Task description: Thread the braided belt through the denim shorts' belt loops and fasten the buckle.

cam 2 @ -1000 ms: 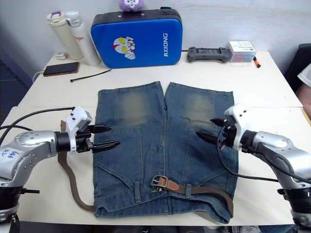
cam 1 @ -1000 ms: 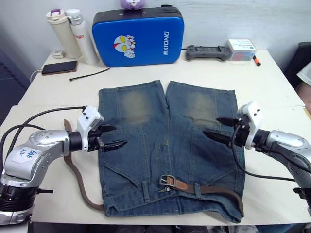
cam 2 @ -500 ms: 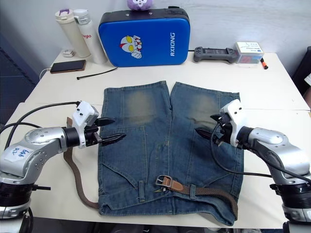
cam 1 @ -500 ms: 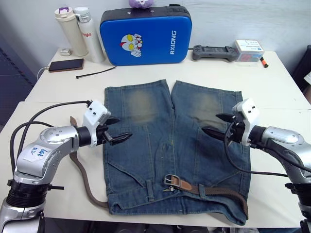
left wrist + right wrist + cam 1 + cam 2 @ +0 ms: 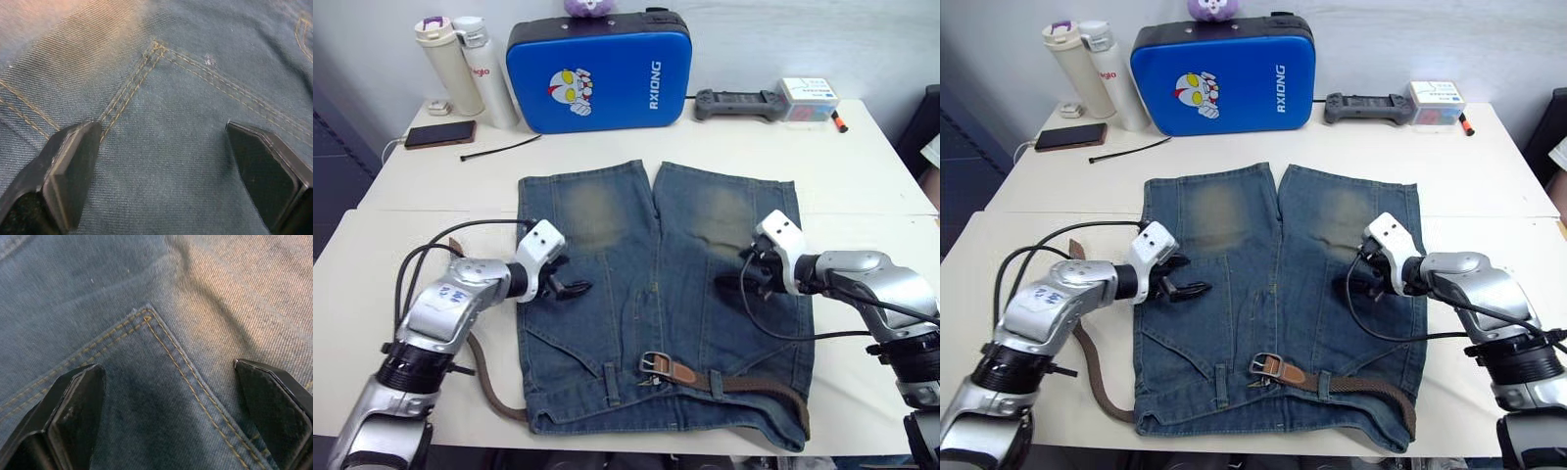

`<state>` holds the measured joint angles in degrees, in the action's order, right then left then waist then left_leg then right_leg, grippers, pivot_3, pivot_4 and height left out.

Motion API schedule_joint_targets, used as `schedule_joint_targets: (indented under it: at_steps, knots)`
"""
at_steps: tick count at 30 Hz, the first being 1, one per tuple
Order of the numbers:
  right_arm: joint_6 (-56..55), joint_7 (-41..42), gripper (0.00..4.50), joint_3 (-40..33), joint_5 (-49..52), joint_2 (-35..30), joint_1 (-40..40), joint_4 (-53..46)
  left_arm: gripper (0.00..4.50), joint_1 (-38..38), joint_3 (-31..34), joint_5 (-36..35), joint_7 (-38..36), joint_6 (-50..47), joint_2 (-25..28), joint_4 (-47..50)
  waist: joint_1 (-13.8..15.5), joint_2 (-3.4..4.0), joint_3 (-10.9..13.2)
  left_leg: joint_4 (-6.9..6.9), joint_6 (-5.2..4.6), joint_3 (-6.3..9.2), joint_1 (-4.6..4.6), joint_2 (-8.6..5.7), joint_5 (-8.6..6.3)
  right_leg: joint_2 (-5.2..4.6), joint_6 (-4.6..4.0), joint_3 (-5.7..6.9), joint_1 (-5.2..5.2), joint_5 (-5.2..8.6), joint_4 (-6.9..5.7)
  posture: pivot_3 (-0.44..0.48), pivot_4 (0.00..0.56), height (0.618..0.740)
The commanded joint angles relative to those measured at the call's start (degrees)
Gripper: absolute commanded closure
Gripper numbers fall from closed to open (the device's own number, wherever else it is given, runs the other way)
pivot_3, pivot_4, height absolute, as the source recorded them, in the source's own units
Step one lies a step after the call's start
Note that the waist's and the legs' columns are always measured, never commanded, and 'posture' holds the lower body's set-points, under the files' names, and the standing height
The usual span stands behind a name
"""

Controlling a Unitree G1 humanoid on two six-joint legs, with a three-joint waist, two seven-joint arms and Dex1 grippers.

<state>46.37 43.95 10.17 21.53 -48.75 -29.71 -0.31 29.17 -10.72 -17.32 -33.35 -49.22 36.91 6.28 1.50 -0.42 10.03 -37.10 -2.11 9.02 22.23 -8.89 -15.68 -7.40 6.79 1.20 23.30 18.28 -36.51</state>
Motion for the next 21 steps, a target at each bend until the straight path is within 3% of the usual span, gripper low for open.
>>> schedule_joint_targets:
  at_steps: [1,4,9,12,17,21]
  knots:
    - [-0.61,1.1,0.0,3.17,-4.25,-0.27,1.82,1.57,0.84,0.23,-4.0,4.97,1.56,-0.45,-0.88,-4.19,0.09,-0.09,-0.19,-0.01,0.0,-0.03,-0.06,0.0,0.0,0.0,0.03,-0.05,-0.05,-0.01,0.0,0.0,0.15,0.74]
    - [-0.36,1.3,0.83,3.17,-4.95,0.39,2.82,-0.01,2.2,-0.51,-4.74,5.32,0.87,-1.34,-2.01,-3.17,0.2,-0.09,-0.39,0.01,-0.02,-0.04,-0.27,0.0,-0.07,0.01,0.06,-0.08,-0.3,-0.03,0.05,0.0,0.15,0.74]
    - [4.3,2.53,3.29,-0.09,-1.11,1.42,4.65,-3.65,4.47,-0.77,-2.94,3.9,0.06,-4.47,-3.33,0.1,0.26,-0.14,-0.58,0.02,-0.06,-0.04,-0.76,0.05,-0.37,0.09,0.08,-0.12,-0.86,-0.01,0.32,0.0,0.15,0.74]
    - [7.34,2.88,4.46,-2.75,1.51,2.15,5.03,-6.03,4.5,-0.32,-0.98,2.92,0.08,-6.2,-4.0,1.1,0.3,-0.15,-0.59,0.03,-0.07,-0.04,-0.75,0.1,-0.47,0.15,0.09,-0.14,-0.86,-0.01,0.4,0.0,0.15,0.74]
    - [5.52,2.13,4.46,-4.68,1.45,4.06,1.56,-7.1,4.5,1.53,3.94,1.42,1.16,-9.17,-4.96,2.74,0.13,-0.12,-0.53,0.07,-0.07,-0.07,-0.66,0.16,-0.51,0.23,0.1,-0.17,-0.76,-0.01,0.5,0.0,0.15,0.74]
    - [-3.04,-0.22,4.46,-1.27,-5.92,7.07,-7.72,0.95,4.5,6.07,7.22,3.35,4.19,-6.53,-5.91,-2.45,-0.32,-0.04,-0.13,0.03,-0.02,-0.24,-0.6,0.24,-0.49,0.32,0.16,-0.31,-0.62,-0.05,0.42,0.0,0.15,0.74]
